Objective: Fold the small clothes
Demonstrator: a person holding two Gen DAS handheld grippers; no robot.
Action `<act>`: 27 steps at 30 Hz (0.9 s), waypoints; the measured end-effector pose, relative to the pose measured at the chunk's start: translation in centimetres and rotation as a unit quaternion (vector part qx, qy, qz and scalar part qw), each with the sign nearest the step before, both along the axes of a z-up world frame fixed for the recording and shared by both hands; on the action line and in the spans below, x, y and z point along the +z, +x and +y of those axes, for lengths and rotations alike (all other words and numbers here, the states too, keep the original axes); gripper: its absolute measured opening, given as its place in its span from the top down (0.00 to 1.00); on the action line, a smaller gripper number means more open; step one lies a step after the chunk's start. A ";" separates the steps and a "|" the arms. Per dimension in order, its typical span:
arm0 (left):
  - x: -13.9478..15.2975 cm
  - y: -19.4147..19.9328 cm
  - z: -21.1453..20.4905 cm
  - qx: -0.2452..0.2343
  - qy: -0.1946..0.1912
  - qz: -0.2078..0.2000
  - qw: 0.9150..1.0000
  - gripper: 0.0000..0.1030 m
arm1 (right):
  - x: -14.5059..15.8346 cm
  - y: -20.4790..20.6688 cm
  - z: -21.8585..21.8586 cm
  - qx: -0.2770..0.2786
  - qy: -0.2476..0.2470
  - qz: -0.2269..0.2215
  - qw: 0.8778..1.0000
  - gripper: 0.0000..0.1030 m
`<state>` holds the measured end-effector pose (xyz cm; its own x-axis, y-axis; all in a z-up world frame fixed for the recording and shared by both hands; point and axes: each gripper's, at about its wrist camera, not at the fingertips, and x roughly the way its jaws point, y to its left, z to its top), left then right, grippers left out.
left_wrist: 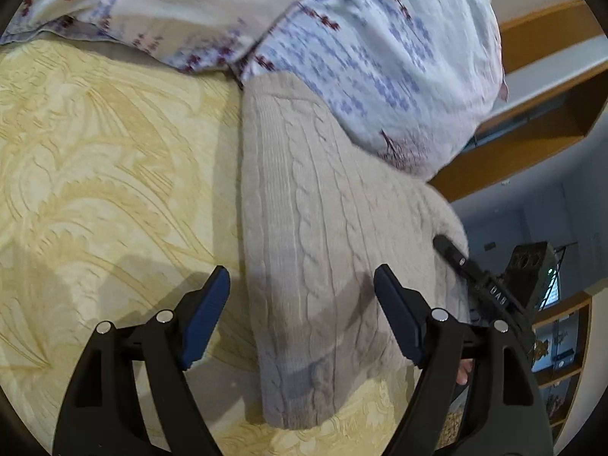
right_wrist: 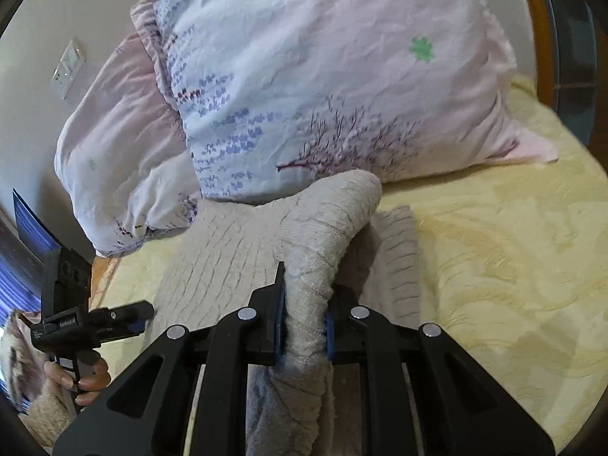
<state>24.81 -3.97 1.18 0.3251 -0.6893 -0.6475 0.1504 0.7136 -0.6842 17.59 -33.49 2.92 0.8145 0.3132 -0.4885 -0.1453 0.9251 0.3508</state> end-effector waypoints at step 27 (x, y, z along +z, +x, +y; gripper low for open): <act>-1.5 -4.7 -0.5 -0.033 -0.029 0.029 0.999 0.55 | -3.8 -8.2 -3.3 -0.006 0.091 0.042 0.995 0.72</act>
